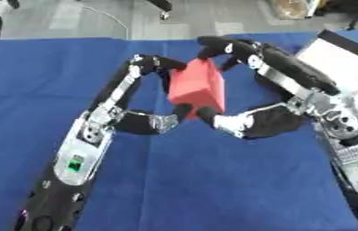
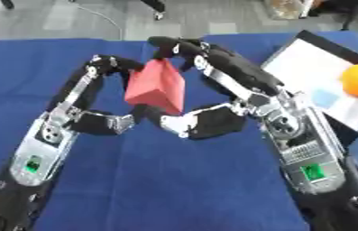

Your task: Pick up the objects with one hand, pass them to the other hand, and then place them into the box on the other side of the table.

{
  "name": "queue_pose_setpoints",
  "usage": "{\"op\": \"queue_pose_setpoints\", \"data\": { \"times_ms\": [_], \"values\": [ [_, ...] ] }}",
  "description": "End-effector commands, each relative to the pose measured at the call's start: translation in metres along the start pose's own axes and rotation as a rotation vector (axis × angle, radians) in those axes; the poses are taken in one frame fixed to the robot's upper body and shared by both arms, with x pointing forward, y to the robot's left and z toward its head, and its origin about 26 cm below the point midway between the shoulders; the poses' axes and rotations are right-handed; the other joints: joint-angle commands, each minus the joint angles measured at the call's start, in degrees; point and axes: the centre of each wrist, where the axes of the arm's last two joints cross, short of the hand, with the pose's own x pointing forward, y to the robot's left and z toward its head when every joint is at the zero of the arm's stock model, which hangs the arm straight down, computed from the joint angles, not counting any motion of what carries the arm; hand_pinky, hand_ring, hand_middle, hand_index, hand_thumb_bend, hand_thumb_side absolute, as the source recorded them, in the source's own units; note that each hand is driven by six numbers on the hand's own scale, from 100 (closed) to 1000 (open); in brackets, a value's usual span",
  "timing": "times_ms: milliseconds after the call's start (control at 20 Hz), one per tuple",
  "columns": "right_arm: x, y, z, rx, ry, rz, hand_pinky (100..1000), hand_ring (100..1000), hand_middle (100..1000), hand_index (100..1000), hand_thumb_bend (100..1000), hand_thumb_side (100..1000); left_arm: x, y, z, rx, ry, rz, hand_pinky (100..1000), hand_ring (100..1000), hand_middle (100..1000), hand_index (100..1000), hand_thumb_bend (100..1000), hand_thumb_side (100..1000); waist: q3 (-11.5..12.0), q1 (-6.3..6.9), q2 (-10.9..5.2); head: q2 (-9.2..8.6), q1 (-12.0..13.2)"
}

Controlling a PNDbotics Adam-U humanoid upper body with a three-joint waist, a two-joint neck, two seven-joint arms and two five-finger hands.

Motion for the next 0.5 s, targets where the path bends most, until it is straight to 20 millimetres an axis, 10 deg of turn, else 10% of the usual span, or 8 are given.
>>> {"op": "queue_pose_setpoints", "data": {
  "times_ms": [50, 500],
  "values": [
    [0.0029, -0.007, 0.0003, 0.019, -0.004, 0.054, 749, 879, 782, 999, 314, 533, 0.0066, 0.0042, -0.0087, -0.012, -0.043, -0.023, 801, 428, 344, 453, 100, 229, -0.08, -0.66, -1.42, -0.14, 0.17],
    [0.0029, -0.009, 0.0016, 0.025, 0.038, 0.128, 758, 871, 769, 990, 291, 491, 0.0087, 0.0048, -0.0084, -0.011, -0.058, -0.052, 798, 429, 343, 453, 100, 228, -0.12, -0.61, -1.41, -0.14, 0.26]
  ]
}}
